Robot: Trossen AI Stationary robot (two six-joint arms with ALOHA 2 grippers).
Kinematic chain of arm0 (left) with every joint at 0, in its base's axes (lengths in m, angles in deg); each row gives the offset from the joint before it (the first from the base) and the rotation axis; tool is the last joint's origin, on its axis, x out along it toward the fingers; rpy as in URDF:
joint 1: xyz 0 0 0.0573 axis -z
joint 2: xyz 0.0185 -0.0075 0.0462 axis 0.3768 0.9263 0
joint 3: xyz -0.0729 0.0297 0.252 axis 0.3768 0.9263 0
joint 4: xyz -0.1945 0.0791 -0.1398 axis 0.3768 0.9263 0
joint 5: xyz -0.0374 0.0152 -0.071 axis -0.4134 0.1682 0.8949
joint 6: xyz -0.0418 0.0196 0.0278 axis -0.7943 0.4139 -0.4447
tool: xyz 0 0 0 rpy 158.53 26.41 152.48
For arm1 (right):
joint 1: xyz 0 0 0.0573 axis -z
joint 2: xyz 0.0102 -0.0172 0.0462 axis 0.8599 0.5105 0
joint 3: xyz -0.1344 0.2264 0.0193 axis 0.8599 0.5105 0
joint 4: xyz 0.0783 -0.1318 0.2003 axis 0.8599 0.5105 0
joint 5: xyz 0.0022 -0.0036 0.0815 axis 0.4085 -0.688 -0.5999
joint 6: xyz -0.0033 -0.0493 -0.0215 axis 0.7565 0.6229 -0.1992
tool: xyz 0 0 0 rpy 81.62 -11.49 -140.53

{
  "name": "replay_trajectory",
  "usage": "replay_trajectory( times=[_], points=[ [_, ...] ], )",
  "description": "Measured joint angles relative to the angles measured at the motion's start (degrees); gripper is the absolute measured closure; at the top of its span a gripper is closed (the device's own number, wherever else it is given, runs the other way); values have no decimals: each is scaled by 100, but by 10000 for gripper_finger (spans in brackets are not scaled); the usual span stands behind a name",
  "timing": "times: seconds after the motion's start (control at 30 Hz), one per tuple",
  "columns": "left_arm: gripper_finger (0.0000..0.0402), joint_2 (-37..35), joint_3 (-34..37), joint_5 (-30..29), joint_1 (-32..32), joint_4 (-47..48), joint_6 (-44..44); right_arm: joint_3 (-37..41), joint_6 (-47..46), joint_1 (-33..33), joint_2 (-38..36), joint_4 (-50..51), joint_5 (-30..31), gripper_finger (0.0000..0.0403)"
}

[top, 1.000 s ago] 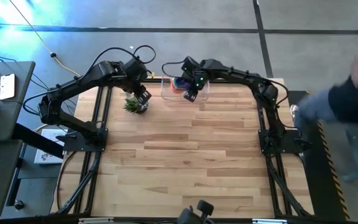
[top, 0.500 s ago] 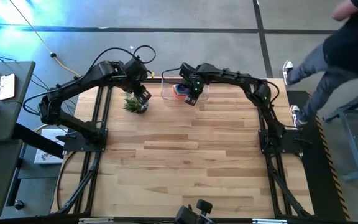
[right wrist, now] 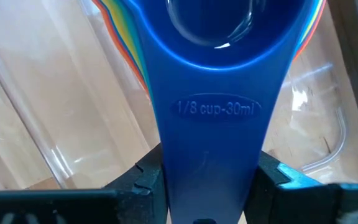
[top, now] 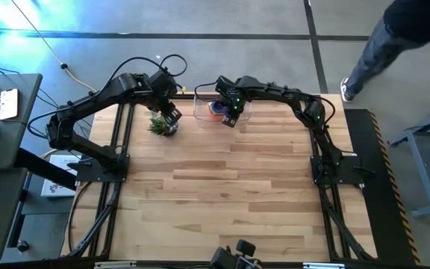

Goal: Nest measuring cups in basket
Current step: Put the nested measuring cups into the transparent bin

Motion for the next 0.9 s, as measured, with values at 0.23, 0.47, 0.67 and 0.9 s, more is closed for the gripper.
replay_trajectory(
  times=[0.23,0.47,0.67,0.9],
  points=[
    [289,0,0,0,0,0,-1,0,-4,-1,-1,-6,1,241],
    [289,0,0,2,0,2,0,0,-20,-1,0,-54,-6,236],
    [289,0,0,2,0,2,0,0,-22,0,-2,-44,-10,234],
    [289,0,0,2,0,2,-5,-2,-65,27,-2,-19,66,233]
  ],
)
